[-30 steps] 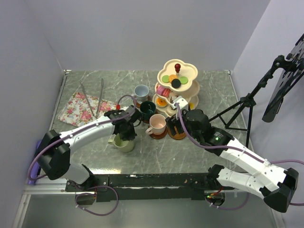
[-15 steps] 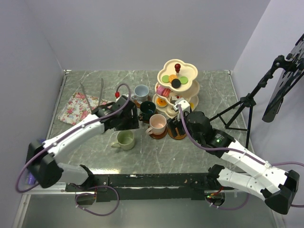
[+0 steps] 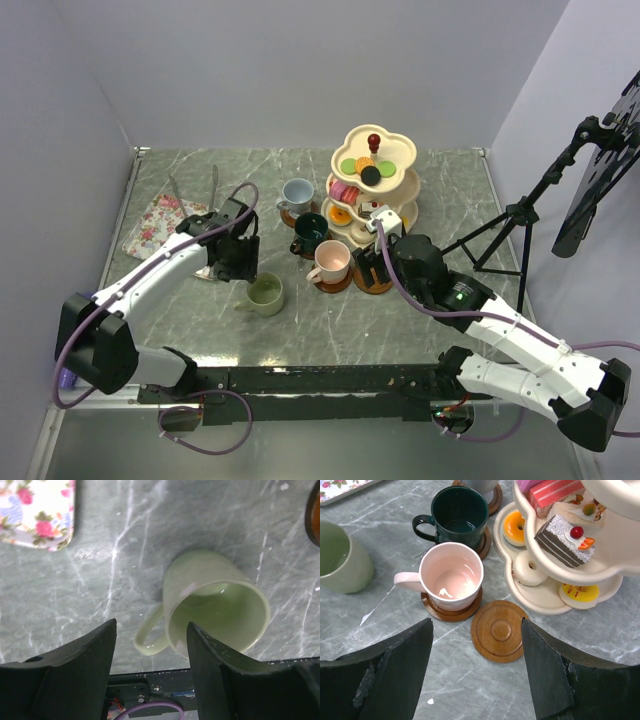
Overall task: Serve the afternoon tea
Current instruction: Pick up the cup at the center of the board.
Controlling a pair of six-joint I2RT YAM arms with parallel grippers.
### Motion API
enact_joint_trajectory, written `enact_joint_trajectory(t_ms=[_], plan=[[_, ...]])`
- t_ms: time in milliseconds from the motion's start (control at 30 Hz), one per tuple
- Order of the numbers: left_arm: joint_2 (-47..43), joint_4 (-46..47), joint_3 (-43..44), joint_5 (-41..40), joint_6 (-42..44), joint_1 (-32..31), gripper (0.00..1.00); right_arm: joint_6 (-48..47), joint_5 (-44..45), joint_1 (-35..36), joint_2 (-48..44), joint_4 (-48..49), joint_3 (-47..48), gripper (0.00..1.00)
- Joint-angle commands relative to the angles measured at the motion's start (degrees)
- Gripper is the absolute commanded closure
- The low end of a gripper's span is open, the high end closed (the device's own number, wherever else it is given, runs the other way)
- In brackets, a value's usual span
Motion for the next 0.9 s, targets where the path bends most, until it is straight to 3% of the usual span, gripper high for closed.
enact_joint_trajectory(t_ms=[0,133,233,300,367,400,633,733,867], plan=[[1.16,3.98,0.64,5.85,5.22,0.47,0.36,-0.86,0.94,-0.68,-0.21,2.24,2.18,0.23],[5.02,7.32,-0.67,7.97,7.77,0.65,0.38,-1.74,1.11,-0.95,0.31,2.24,2.71,0.23],[7.84,8.64,-1.46,9.46,9.44,0.56,0.48,-1.91,1.29,-1.12,0.31,2.15,2.89,0.23],[8.63,9.87,-1.73,11.48,9.97,0.56,0.61,-1.91,1.29,-1.47,0.31,2.24,2.80,0.23],[8.29,10.40,-1.47,13.50,10.15,0.56,0.90,-1.91,1.29,-1.65,0.23,2.33,2.80,0.23],[7.67,10.40,-1.38,13.86,9.80,0.65,0.99,-1.83,1.37,-1.65,0.23,2.24,2.71,0.23],[-3.74,5.85,3.09,16.06,0.59,-0.57,0.99,-1.12,3.66,-2.18,0.14,1.89,3.59,0.23],[-7.18,0.93,7.39,13.96,-3.99,-4.61,0.99,-1.04,5.50,-2.44,0.40,1.54,4.64,0.22],[-4.39,-7.42,16.79,10.00,-11.97,-11.90,0.99,0.72,9.10,-2.97,0.84,0.31,6.84,0.22]])
